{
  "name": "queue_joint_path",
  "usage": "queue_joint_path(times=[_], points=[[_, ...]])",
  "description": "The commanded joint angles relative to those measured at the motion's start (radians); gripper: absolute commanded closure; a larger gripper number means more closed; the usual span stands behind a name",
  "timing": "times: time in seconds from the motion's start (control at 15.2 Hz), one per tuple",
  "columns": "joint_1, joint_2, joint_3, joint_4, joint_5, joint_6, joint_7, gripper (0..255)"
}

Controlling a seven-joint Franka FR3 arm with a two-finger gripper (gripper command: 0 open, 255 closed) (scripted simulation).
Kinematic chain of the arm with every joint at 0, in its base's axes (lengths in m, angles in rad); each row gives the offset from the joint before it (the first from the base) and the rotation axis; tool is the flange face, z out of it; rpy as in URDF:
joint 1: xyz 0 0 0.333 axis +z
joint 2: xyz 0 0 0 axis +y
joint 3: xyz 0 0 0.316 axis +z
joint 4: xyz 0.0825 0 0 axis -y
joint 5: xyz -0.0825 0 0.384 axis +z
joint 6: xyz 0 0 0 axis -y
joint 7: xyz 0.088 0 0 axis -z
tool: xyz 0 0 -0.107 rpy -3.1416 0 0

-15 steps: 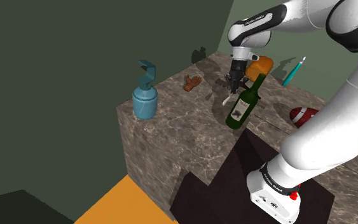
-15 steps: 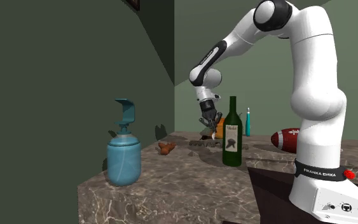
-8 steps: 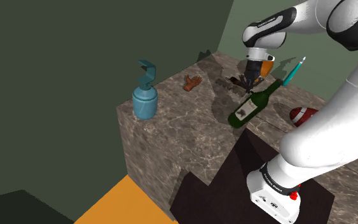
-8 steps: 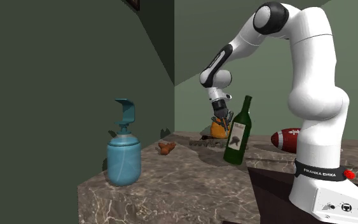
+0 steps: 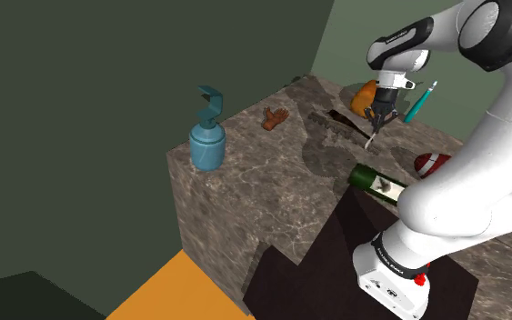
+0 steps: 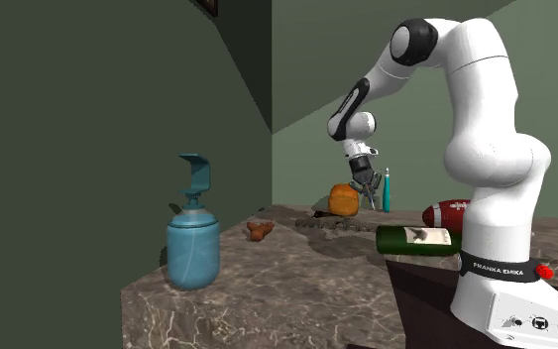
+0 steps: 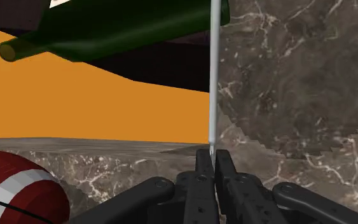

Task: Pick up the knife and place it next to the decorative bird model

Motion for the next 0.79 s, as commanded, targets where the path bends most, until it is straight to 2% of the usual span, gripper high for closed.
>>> queue_joint_path(times=[0.0,0.4,0.73], points=[[-0.028,0.029,-0.019,0.041,-0.009,-0.008,-0.046,255],[-0.115,0.134,-0.064,0.183,-0.019,-0.033,-0.173,255],[-0.198,0.249,-0.092,0.347,-0.013,-0.069,-0.279,255]])
